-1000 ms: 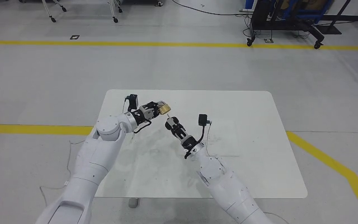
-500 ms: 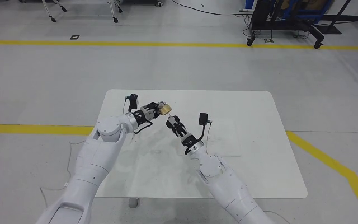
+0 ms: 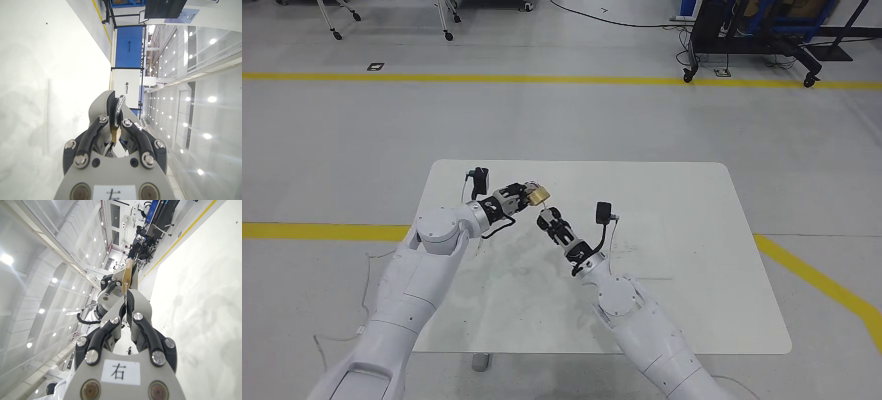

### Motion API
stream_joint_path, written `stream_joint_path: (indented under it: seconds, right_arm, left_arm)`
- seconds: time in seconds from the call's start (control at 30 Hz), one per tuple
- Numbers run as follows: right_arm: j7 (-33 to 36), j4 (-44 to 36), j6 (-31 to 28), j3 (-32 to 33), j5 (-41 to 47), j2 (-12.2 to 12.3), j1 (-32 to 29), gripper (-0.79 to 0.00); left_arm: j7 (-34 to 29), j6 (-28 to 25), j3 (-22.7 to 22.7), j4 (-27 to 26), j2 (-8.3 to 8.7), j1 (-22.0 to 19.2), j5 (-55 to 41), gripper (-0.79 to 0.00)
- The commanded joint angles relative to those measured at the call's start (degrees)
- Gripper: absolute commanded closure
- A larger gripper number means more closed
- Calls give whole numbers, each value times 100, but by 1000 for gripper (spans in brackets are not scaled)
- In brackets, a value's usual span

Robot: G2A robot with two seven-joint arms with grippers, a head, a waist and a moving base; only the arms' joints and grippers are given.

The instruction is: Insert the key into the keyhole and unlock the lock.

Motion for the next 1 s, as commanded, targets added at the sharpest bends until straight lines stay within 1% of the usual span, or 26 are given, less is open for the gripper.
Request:
stream_joint_path:
  seconds: [0.0, 0.53, 0.7, 0.97]
  right_arm:
    - [81, -16, 10, 10, 35, 4, -9, 0]
    - [274, -15, 105, 129, 250, 17, 12, 0]
    - [325, -78, 126, 165, 198, 34, -17, 0]
    - [300, -231, 338, 230, -16, 65, -55, 0]
  left_arm:
    - [-9, -9, -7, -7, 2, 2, 9, 0]
    - [-165, -125, 54, -17, 16, -49, 282, 0]
    - [-191, -229, 101, -56, 31, -81, 552, 0]
    - [-242, -379, 260, -96, 27, -135, 934, 0]
